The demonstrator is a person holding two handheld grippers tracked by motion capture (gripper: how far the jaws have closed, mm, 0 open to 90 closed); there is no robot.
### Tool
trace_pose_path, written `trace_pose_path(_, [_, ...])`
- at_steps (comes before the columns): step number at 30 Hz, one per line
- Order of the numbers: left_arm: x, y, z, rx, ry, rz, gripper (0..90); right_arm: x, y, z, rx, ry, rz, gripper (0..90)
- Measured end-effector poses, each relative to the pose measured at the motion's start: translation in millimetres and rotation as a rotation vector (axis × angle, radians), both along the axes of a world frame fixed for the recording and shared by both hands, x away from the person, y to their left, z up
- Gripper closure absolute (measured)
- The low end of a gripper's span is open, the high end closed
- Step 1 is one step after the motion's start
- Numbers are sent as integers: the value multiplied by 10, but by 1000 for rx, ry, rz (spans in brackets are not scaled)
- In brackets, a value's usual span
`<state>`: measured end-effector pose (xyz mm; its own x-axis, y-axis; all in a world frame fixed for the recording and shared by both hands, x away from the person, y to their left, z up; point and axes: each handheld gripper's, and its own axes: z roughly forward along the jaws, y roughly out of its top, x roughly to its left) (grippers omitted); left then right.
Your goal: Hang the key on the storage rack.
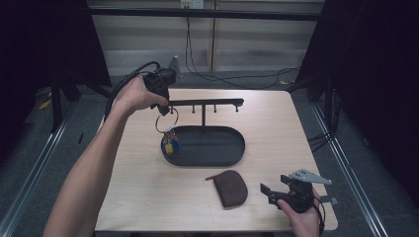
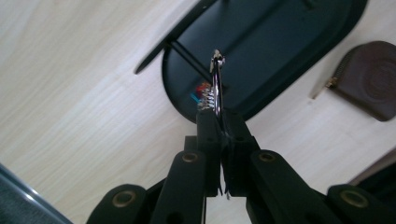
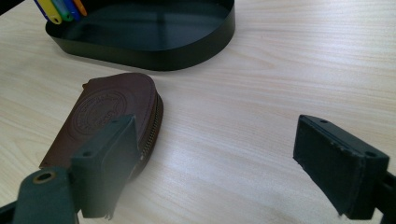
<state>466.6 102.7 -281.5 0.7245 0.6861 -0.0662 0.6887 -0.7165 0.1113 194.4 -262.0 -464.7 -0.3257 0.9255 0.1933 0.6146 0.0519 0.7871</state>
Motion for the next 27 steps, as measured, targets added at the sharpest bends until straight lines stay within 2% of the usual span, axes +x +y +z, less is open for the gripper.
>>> trace_pose_path(4, [27, -1, -37, 9, 3, 0, 875, 0, -1, -1, 1, 1, 0, 143])
trace_pose_path(9, [55, -55, -81, 36, -12, -1, 871, 4, 12, -6, -2, 4, 4, 143])
trace_pose_path(13, [69, -54, -108, 49, -16, 11, 829, 0, 11, -6, -3, 5, 6, 143])
trace_pose_path(15, [60, -53, -104, 60, -38, 15, 795, 1, 6, -6, -2, 5, 4, 143])
trace_pose_path(21, [29, -76, -76, 44, -38, 17, 790, 5, 20, -8, -4, 7, 7, 143])
trace_pose_path(24, [20, -46, -57, 48, -56, 40, 720, 4, 17, -7, -3, 7, 6, 143])
trace_pose_path(27, [14, 6, -59, 33, -46, 42, 704, 4, 9, -12, 0, 10, 4, 143])
